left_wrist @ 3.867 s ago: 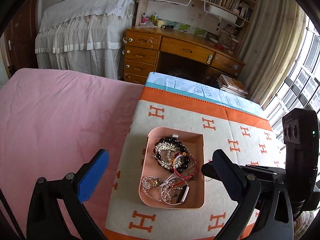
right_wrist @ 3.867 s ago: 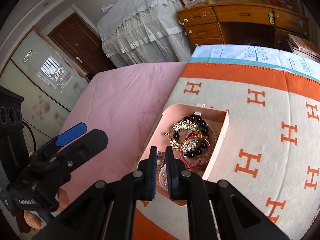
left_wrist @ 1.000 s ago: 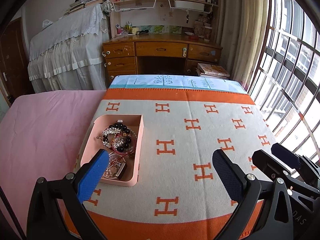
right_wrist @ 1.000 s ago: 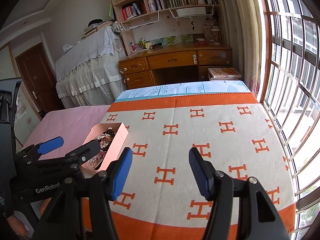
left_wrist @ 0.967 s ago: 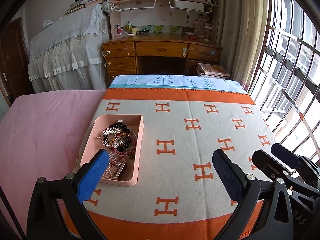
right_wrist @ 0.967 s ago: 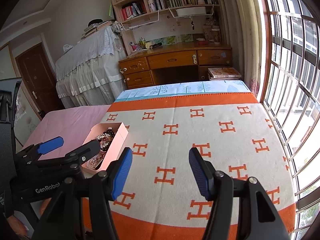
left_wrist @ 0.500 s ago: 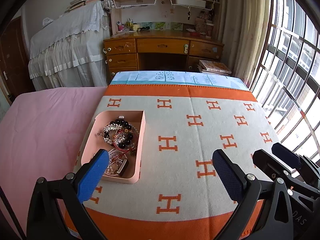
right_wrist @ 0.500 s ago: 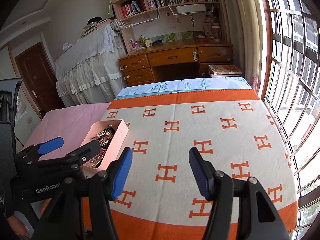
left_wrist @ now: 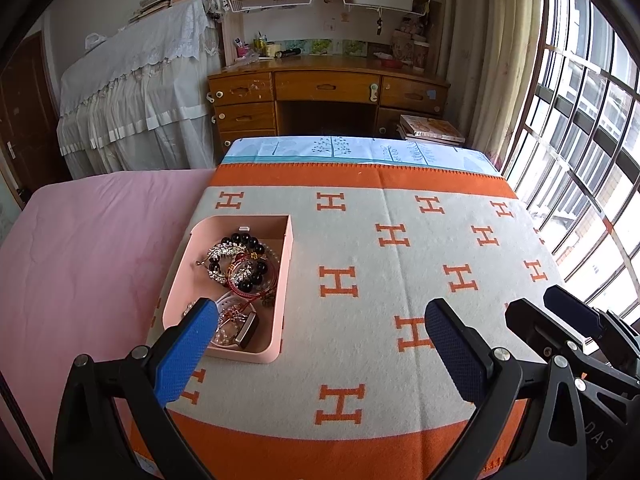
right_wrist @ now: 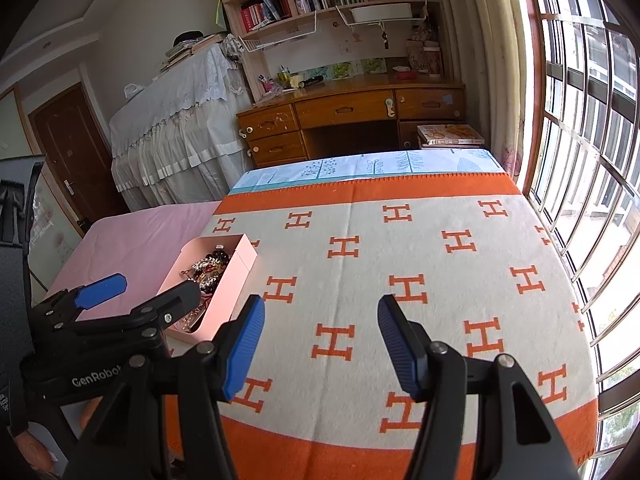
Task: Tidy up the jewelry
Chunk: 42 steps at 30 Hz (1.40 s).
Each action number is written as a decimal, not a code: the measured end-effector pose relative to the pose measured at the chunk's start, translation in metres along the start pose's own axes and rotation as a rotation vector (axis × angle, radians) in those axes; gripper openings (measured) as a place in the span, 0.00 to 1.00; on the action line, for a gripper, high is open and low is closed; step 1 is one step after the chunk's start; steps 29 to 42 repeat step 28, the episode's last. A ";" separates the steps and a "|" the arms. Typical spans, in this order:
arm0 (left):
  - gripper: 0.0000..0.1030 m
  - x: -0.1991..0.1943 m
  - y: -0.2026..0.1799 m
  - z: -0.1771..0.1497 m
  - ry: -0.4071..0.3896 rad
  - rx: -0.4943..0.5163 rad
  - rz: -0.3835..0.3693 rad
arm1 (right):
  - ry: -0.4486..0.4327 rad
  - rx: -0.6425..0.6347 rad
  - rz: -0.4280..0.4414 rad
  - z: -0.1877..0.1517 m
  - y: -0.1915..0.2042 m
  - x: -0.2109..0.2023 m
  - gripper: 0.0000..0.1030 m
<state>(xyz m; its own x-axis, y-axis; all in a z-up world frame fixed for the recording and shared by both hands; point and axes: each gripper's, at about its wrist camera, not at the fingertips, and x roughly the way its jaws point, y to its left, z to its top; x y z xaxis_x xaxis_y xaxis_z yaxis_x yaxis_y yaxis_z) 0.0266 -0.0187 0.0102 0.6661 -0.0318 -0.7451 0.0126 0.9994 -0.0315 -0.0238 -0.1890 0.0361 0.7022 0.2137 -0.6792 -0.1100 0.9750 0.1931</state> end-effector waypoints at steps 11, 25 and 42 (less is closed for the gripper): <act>0.99 0.000 0.000 0.000 0.001 0.002 0.002 | 0.002 0.003 0.002 0.001 0.000 0.000 0.58; 0.99 0.000 -0.001 -0.004 0.001 0.005 0.008 | 0.004 0.005 0.002 0.000 -0.001 0.000 0.58; 0.99 0.000 0.000 -0.005 0.003 0.004 0.007 | 0.005 0.006 0.003 -0.001 0.001 -0.001 0.58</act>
